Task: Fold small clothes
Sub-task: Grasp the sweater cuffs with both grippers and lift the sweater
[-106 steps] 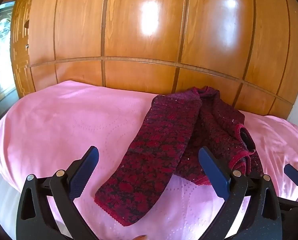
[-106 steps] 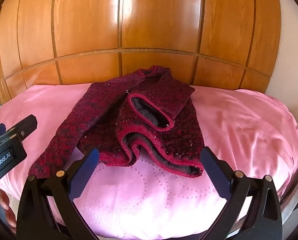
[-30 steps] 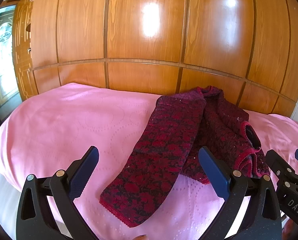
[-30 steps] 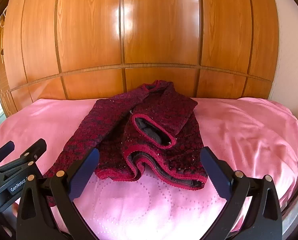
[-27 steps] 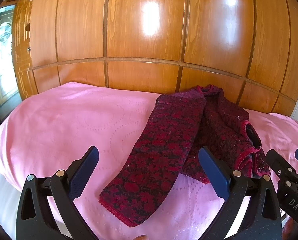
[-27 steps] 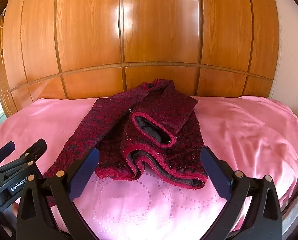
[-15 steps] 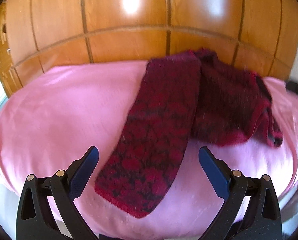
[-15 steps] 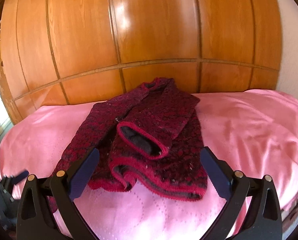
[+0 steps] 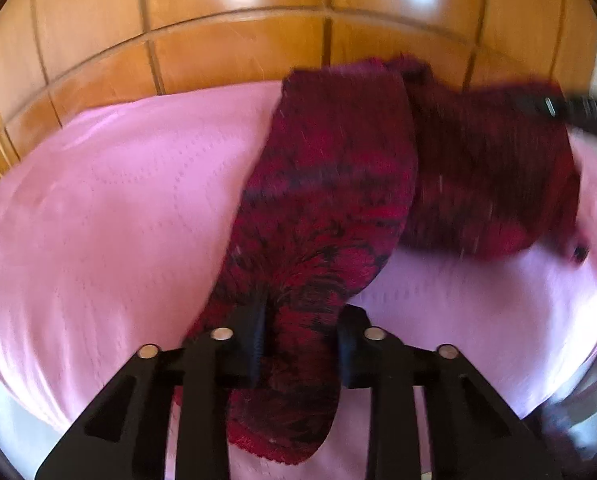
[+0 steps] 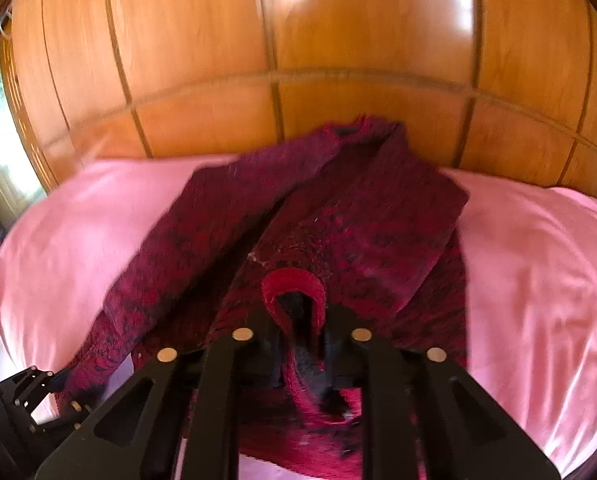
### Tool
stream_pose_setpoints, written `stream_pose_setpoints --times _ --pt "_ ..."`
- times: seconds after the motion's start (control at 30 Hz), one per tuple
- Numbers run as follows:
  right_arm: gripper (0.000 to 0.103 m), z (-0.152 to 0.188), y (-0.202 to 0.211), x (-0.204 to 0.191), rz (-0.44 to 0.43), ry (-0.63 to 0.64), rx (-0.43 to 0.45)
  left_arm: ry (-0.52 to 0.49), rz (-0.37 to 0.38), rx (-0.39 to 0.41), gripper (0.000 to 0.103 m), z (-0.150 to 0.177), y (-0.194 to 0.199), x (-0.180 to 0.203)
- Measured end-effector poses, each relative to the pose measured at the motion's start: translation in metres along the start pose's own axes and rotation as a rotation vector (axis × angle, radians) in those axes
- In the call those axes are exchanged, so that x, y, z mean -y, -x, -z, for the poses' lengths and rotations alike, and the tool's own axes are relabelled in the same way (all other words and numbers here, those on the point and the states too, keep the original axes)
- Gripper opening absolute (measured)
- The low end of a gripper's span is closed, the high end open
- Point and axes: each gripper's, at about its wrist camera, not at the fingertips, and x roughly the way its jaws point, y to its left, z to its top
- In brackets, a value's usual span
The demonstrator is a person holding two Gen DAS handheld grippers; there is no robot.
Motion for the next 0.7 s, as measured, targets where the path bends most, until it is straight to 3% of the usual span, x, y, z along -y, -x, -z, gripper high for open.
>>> stream_pose_setpoints --times 0.1,0.27,0.4,0.6,0.67,0.7 --pt "0.013 -0.015 0.021 0.036 0.006 -0.085 0.052 0.103 0.045 0.035 0.018 -0.021 0.009 -0.026" --pt "0.012 -0.039 0.041 0.121 0.190 -0.183 0.141 0.214 -0.003 0.121 0.017 -0.067 0.016 -0.080" --pt "0.012 -0.052 0.035 0.197 0.359 -0.274 0.143 0.252 -0.114 0.180 0.017 -0.114 0.014 -0.123" --pt "0.012 -0.068 0.004 0.300 0.611 -0.408 0.071 0.375 -0.267 0.148 0.016 -0.184 -0.021 -0.193" --pt "0.012 -0.068 -0.002 0.322 0.637 -0.457 0.043 0.418 -0.319 0.134 0.018 -0.201 -0.032 -0.213" --pt "0.020 -0.068 -0.006 0.328 0.638 -0.476 0.033 0.441 -0.346 0.135 0.023 -0.207 -0.035 -0.220"
